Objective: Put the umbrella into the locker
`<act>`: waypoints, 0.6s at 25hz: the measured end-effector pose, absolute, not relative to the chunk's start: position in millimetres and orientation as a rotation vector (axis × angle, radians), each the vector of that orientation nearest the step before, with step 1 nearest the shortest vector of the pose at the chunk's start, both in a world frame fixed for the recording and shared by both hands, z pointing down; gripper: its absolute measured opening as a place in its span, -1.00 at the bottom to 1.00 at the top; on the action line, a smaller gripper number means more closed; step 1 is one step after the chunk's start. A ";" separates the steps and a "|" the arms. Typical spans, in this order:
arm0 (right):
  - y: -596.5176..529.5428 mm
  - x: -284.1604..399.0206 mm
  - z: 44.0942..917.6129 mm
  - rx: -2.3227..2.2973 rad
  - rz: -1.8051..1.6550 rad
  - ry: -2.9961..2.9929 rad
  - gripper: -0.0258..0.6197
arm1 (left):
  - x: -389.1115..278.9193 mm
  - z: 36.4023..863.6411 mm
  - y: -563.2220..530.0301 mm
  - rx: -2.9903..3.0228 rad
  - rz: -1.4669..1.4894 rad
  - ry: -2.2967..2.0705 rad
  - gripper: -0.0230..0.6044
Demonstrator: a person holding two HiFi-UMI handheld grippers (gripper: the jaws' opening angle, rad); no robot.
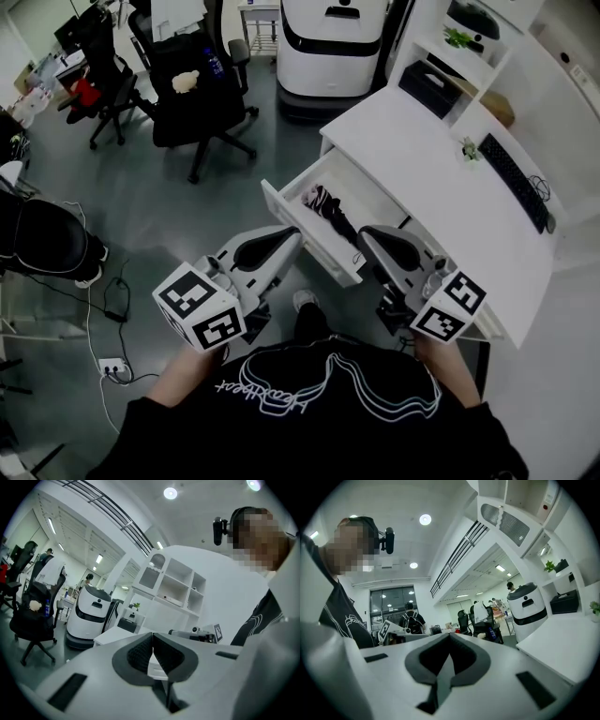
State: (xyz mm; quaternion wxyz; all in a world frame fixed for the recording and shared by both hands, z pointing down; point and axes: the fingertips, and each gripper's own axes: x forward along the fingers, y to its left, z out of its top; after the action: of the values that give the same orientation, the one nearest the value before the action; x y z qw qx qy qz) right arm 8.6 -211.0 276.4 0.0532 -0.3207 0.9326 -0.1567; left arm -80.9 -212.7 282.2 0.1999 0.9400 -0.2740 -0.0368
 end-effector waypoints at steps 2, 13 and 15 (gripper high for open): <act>-209.0 8.2 277.5 -0.980 -0.474 2.835 -0.91 | -81.4 281.6 -209.2 2.635 -0.106 -0.773 -0.91; -213.1 9.4 297.6 -1.024 -0.490 2.871 -0.91 | -77.2 295.2 -211.2 2.612 -0.092 -0.759 -0.91; -215.1 10.7 301.4 -1.038 -0.494 2.878 -0.91 | -76.2 298.5 -213.8 2.604 -0.085 -0.756 -0.91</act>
State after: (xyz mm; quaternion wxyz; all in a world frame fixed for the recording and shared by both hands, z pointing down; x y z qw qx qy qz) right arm 10.7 -215.1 301.4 0.0211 -0.3348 0.9285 -0.1593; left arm -76.2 -213.8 298.5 0.2126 0.9380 -0.2722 -0.0306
